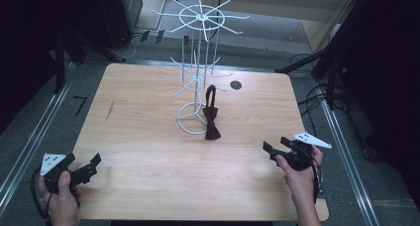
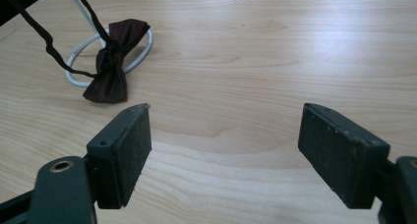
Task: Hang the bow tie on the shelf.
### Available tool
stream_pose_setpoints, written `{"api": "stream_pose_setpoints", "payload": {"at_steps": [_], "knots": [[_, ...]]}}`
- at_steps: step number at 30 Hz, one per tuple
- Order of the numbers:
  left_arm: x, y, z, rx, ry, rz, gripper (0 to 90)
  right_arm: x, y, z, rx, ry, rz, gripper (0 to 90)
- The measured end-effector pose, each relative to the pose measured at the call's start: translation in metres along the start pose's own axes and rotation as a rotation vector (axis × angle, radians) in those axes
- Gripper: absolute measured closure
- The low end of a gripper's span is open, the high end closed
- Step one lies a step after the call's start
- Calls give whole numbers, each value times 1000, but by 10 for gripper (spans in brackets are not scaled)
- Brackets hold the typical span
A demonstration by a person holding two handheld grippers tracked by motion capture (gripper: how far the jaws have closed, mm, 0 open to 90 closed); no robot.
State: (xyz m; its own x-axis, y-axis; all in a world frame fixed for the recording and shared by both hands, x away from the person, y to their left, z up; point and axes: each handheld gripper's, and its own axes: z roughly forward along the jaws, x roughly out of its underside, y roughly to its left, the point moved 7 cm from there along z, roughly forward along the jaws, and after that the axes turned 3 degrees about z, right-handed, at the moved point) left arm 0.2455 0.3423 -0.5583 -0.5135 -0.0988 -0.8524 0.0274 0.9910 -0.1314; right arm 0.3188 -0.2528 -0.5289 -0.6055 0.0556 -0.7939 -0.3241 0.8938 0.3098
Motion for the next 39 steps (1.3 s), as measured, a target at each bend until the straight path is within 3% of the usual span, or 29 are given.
{"api": "stream_pose_setpoints", "payload": {"at_steps": [15,23,37,39], "knots": [[0,0,0,-1,-5,5,94,28,-39,-25,44,5,12,184],[0,-1,-1,-3,-4,16,94,42,-60,-36,73,6,41,177],[0,-2,-1,-3,-5,17,94,61,-85,-52,101,7,67,167],[0,-2,-1,2,-8,15,94,67,-92,-57,125,7,68,165]]}}
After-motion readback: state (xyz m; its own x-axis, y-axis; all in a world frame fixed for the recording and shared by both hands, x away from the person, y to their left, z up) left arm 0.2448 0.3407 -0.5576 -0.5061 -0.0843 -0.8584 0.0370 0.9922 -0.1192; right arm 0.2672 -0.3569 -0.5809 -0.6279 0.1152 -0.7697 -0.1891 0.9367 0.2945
